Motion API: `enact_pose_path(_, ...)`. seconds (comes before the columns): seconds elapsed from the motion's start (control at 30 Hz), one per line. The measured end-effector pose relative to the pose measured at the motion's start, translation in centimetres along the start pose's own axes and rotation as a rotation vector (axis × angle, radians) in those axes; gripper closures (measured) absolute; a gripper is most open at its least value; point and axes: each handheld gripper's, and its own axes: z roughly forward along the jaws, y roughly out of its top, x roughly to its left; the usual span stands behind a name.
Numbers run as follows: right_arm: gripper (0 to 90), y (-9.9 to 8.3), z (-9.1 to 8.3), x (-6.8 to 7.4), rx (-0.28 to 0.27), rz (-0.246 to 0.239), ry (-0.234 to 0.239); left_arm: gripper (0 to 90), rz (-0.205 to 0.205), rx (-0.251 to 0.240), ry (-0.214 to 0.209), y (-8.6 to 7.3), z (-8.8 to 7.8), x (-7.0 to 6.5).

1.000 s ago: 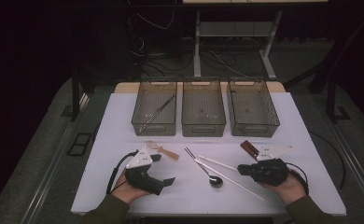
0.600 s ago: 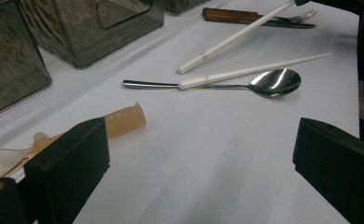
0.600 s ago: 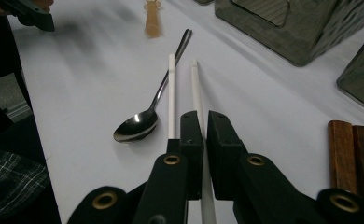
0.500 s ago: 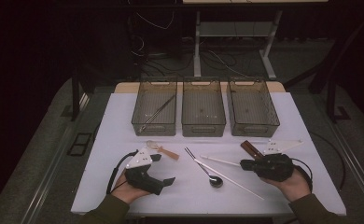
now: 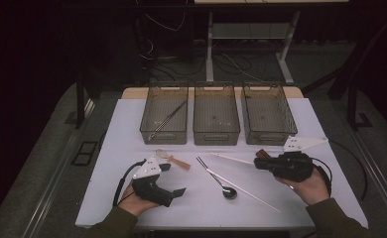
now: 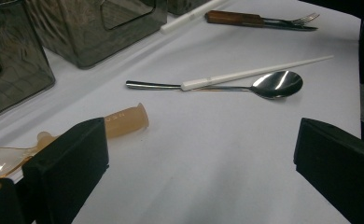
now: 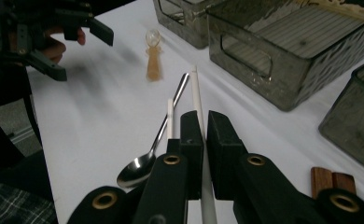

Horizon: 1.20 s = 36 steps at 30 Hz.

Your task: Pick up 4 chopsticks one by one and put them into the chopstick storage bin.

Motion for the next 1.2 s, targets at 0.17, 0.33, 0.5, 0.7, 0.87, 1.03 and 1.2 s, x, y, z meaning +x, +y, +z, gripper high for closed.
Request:
enact_pose_path(0.17, 85.6, 1.2, 0.0, -0.1, -0.030, 0.006, -0.009, 1.6, -0.007, -0.005, 0.002, 0.0, 0.0, 0.0)
enact_pose_path(0.33, 85.6, 2.4, 0.3, -0.1, -0.045, 0.001, 0.001, 1.5, -0.001, 0.001, 0.001, 0.0, 0.0, 0.0)
enact_pose_path(0.5, 85.6, 3.7, 0.6, -0.2, -0.072, 0.001, 0.002, 1.5, 0.001, -0.006, 0.005, 0.0, 0.0, 0.0)
enact_pose_path(0.7, 85.6, 5.4, 1.2, -0.4, -0.092, 0.002, 0.000, 1.5, 0.000, -0.007, 0.007, 0.0, 0.0, 0.0)
enact_pose_path(0.87, 85.6, 7.2, 1.9, -0.5, -0.102, -0.009, 0.001, 1.5, 0.003, -0.008, 0.013, -0.1, 0.0, 0.1)
enact_pose_path(1.03, 85.6, 9.1, 3.3, -0.5, -0.096, -0.018, -0.009, 0.1, 0.009, 0.008, 0.024, -0.2, 0.1, 0.3)
enact_pose_path(1.2, 85.6, 11.0, 5.1, -0.8, -0.090, -0.017, -0.018, 0.0, 0.004, 0.016, 0.029, -0.3, 0.1, 0.5)
